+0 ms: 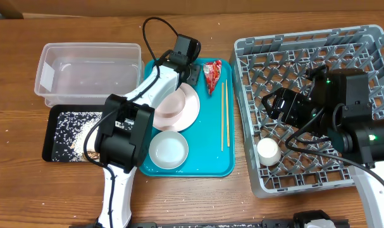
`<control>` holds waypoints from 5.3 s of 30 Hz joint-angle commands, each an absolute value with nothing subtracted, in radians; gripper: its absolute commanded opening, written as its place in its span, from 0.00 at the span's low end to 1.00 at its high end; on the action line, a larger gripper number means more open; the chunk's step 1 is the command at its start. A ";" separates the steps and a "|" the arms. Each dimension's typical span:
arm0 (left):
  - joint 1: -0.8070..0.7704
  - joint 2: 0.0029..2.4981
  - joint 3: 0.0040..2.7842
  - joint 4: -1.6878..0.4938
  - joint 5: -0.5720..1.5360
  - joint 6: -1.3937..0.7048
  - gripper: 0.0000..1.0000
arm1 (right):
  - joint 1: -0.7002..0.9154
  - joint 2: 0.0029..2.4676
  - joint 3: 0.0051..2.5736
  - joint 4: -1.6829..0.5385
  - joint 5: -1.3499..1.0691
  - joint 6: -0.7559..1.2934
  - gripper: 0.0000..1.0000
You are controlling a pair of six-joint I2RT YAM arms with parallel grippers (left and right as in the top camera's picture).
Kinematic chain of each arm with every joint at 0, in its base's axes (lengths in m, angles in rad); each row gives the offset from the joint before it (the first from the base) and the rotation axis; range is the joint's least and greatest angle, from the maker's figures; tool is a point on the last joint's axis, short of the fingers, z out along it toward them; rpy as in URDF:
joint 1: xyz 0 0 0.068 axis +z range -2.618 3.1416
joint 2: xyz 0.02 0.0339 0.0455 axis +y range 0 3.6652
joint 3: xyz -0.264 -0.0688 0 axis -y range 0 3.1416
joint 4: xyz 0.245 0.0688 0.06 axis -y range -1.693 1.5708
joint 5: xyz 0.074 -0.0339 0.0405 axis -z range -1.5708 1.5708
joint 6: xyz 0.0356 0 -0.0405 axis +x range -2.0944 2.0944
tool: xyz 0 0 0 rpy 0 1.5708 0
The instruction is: Sort waste into correct bins and load items into the dishwasher
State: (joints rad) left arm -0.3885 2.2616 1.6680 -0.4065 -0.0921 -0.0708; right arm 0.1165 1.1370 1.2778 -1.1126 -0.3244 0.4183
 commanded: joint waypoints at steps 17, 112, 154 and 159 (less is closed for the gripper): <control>-0.224 1.908 1.856 -0.849 -0.106 -0.319 0.04 | 0.112 1.140 1.282 -1.109 -0.316 0.416 0.88; -0.302 1.490 2.001 -1.548 -0.117 -0.246 1.00 | 0.111 1.143 1.282 -1.102 0.027 0.394 1.00; -0.285 0.975 1.336 -0.794 -0.109 -0.052 1.00 | 0.111 1.146 1.282 -1.102 0.009 0.393 1.00; -0.213 0.822 1.144 -0.698 -0.077 -0.060 1.00 | 0.111 1.146 1.282 -1.102 0.009 0.393 1.00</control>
